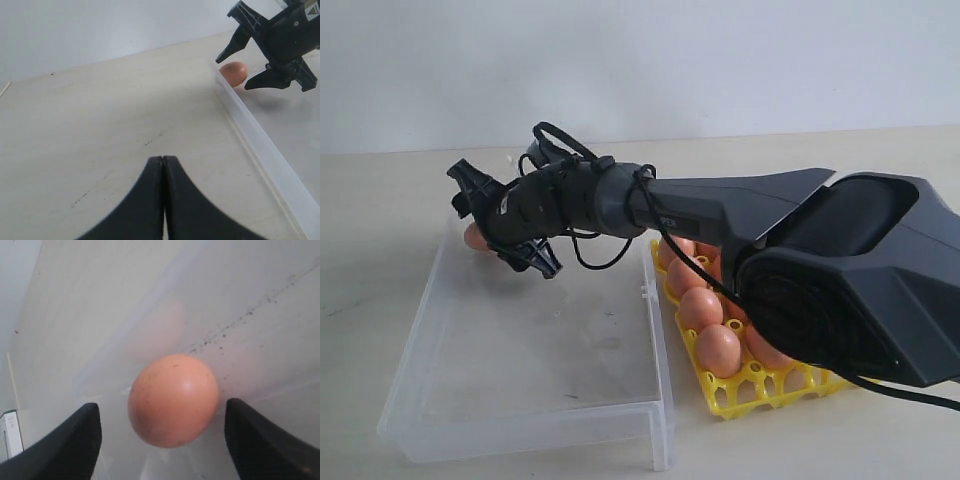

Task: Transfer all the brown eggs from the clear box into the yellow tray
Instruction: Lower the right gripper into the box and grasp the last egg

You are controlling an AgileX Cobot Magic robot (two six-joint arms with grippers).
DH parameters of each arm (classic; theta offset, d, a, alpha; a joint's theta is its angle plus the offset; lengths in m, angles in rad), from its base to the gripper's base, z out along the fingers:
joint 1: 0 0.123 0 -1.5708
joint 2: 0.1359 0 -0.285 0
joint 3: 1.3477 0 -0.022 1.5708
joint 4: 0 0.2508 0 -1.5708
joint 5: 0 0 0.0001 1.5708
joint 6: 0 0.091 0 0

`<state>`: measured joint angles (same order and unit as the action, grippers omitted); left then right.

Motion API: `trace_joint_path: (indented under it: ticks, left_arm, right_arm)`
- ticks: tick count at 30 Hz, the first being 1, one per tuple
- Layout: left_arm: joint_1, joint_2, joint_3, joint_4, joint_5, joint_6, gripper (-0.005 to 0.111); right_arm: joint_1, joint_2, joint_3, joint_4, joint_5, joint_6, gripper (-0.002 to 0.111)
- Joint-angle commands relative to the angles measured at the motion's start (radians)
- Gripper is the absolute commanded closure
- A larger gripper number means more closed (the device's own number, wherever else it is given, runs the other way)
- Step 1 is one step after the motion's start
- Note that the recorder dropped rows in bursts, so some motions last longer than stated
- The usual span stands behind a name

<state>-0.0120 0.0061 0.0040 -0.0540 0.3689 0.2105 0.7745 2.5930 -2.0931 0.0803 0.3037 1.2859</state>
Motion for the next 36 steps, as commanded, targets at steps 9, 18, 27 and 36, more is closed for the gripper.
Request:
trace_joint_path:
  ticks: [9, 18, 27, 36]
  left_arm:
    - [0.002, -0.006, -0.004, -0.008, -0.008, -0.005, 0.107]
    - [0.002, -0.006, -0.004, -0.008, -0.008, -0.005, 0.107]
    - [0.002, -0.006, -0.004, -0.008, -0.008, -0.005, 0.107]
    - [0.002, -0.006, -0.004, -0.008, -0.008, -0.005, 0.107]
  right_arm:
    - [-0.013, 0.007, -0.009, -0.02, -0.013, 0.026, 0.06]
    - [-0.015, 0.007, -0.009, -0.001, -0.023, 0.024, 0.046]
    - [-0.015, 0.007, -0.009, 0.008, -0.023, 0.035, 0.075]
    - [-0.015, -0.041, -0.009, 0.052, 0.069, -0.335, 0.108]
